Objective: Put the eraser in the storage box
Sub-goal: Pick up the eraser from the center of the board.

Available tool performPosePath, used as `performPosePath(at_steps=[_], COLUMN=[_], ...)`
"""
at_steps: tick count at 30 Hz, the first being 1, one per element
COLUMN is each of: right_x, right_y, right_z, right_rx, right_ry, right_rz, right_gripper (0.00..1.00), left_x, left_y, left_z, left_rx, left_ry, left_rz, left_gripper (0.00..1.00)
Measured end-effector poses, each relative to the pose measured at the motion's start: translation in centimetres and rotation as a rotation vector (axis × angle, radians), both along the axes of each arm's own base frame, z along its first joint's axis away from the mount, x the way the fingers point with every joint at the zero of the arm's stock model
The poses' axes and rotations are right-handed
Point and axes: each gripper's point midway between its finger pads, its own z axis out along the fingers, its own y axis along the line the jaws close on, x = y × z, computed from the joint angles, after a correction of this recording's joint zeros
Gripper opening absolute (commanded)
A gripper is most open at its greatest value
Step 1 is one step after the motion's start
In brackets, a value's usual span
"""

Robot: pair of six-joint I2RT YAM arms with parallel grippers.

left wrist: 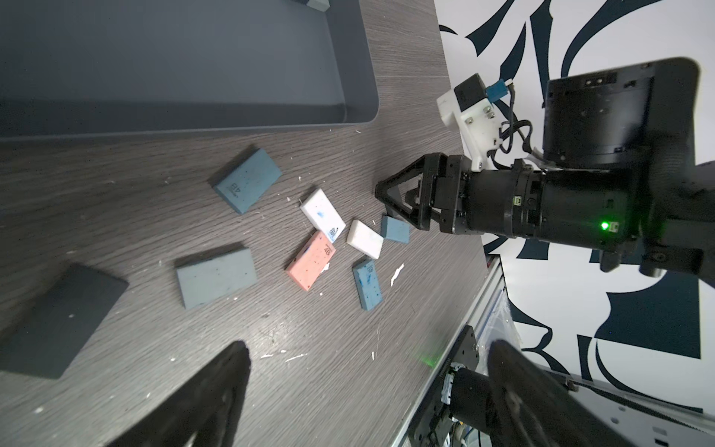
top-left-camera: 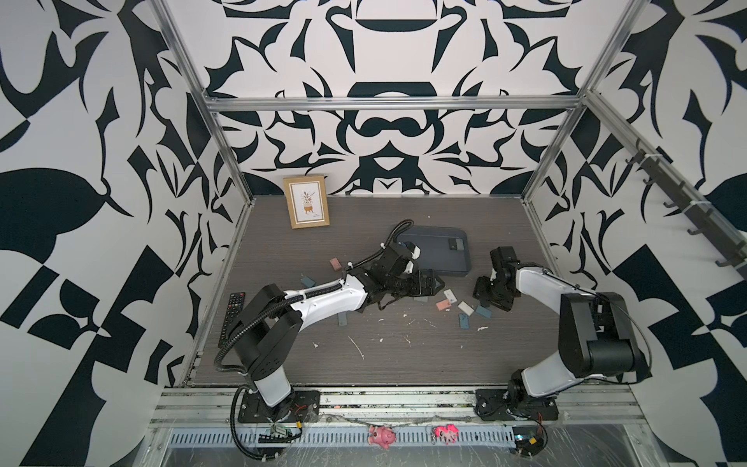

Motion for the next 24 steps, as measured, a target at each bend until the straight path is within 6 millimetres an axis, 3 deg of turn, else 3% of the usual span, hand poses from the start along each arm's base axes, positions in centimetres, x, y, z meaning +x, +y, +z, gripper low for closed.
performPosePath(at_steps=[11,24], right_x=[-0.9,0.1], right_y=[0.8,1.2], right_z=[-0.3,-0.3], right_rx=[-0.067,-0.074], right_ry=[0.035,0.074], right_rz=[0.053,0.064], right_gripper=[0.52,0.49], left_x=[-0.1,-0.6], left_y=[0.0,0.7], left_z=[0.0,0.0], left_rx=[-0.011,-0.014], left_ry=[0.001,-0.001], left_rz=[0.000,0.001], left_gripper=[0.99,0.99])
